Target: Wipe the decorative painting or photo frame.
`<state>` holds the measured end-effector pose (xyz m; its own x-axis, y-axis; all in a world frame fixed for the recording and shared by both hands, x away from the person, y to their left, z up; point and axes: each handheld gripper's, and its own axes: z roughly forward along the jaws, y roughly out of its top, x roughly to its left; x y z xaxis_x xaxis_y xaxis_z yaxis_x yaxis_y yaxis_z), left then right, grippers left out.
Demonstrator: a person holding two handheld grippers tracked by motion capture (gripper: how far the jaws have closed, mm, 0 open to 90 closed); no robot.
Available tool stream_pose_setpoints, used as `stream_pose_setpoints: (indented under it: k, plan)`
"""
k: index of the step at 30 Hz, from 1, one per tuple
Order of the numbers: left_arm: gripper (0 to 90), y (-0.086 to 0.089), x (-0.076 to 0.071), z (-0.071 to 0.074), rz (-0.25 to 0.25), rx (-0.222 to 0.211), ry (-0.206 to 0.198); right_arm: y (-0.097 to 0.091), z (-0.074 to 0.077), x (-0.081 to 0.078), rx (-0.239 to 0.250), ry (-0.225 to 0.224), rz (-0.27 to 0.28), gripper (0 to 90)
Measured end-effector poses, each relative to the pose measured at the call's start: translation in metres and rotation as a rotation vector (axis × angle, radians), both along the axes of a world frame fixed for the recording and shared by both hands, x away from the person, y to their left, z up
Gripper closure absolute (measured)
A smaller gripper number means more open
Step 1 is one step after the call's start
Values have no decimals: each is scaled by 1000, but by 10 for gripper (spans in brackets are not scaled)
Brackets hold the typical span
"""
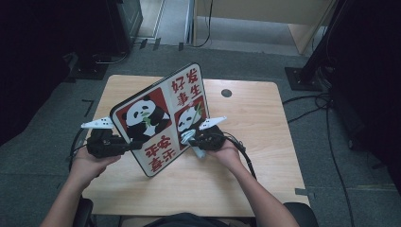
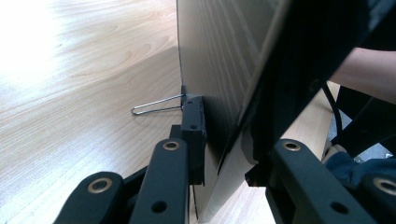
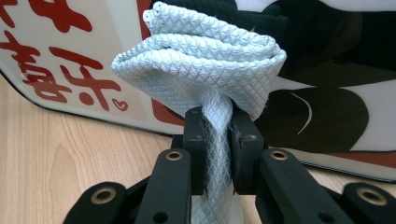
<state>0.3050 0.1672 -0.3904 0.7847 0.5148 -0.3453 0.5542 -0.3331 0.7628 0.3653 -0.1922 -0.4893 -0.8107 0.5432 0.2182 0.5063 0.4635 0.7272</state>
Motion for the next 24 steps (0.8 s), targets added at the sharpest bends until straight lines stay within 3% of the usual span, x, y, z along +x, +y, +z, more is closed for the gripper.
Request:
stream_pose_setpoints:
  k: [8,11,14,16,24]
  plan:
    - [750,0,0,0,0,0,0,0,5,1,-14,20,3,795]
    - [751,0,1,-2,-2,3,-5,-1,10,1,3,10,-1,795]
    - [752,0,0,-2,0,2,-3,-1,18,2,25,2,-5,797]
    - [753,0,0,-2,2,4,-4,0,24,3,7,-3,-3,797]
    - [753,-1,-1,-3,5,7,-15,5,59,7,22,-19,8,799]
